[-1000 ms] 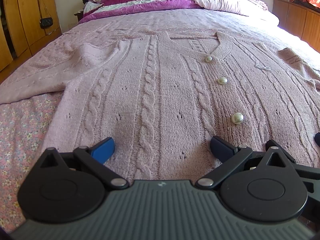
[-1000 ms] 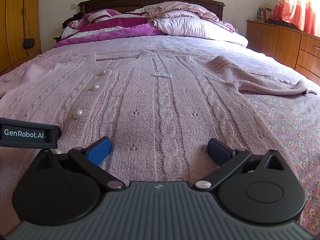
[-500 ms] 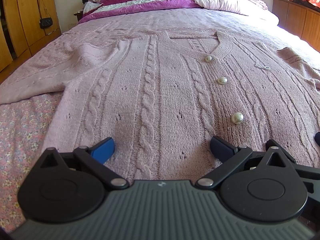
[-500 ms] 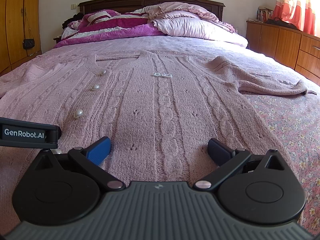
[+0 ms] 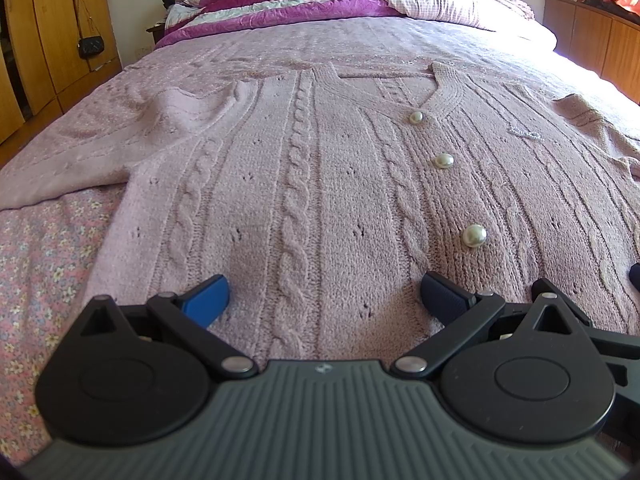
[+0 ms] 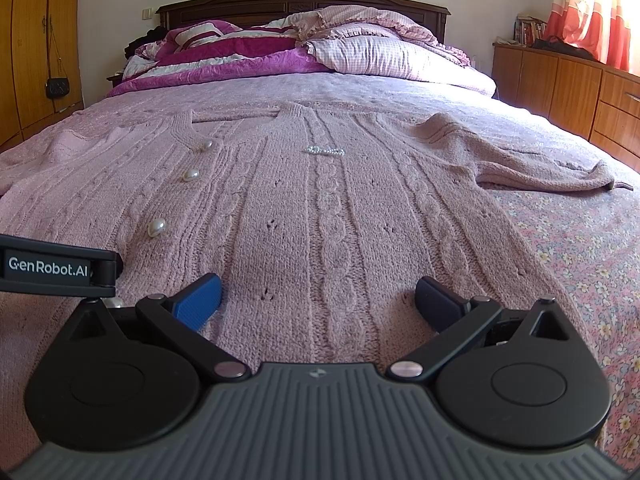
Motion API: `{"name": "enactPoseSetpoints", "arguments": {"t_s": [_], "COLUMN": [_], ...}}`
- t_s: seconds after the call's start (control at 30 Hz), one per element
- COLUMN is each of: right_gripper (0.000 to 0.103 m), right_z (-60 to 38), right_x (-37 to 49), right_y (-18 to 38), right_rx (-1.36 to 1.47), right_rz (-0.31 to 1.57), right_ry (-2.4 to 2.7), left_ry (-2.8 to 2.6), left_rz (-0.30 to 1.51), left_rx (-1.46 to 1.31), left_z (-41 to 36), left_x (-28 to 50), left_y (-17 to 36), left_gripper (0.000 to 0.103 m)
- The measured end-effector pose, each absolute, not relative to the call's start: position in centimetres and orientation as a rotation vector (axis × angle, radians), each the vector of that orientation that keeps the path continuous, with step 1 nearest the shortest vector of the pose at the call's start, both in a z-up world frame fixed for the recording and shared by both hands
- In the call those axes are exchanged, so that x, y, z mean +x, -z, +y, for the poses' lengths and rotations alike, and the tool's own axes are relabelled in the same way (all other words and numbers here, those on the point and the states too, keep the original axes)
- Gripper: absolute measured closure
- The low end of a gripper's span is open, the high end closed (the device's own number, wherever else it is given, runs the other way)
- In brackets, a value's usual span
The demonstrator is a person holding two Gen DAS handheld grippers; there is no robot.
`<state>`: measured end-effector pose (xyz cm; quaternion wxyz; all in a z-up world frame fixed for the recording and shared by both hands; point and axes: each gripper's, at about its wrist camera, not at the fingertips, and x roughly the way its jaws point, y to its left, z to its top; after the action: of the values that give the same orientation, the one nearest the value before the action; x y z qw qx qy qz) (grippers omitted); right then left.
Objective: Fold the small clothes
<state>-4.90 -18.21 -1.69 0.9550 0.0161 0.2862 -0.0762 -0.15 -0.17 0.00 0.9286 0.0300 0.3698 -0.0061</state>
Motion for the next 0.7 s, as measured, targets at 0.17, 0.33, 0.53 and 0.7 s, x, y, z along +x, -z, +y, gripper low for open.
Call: {"name": "enactPoseSetpoints", "arguments": {"t_s": [0.17, 0.33, 0.53, 0.7], "right_gripper": [0.0, 0.0, 0.0, 0.0], "right_z": [-18.19, -18.19, -18.59, -18.7], "right_x": [-4.92, -4.93, -4.74, -4.19], "right_y": [1.71, 1.69, 1.08, 1.05], "right_rx": [0.033, 0.032, 0.019, 0.024], "right_rz": [0.581, 0.581, 0.603, 0.625], "right_ry": [0.155, 0.155, 0.134, 0.13], "left_ry": [0.012, 0.012, 0.009, 0.01], "left_rz": [0.758, 0.754, 0.754, 0.768], "left_rx": [0.062, 0.061, 0.057, 0.058], "left_z": [-0.17, -0.17, -0.26, -0.17], "left_x": [-0.14, -0.2, -0.24, 0.01], "left_y": [0.02, -0.01, -0.21, -0.29], "left_gripper": [0.0, 0.0, 0.0, 0.0]}}
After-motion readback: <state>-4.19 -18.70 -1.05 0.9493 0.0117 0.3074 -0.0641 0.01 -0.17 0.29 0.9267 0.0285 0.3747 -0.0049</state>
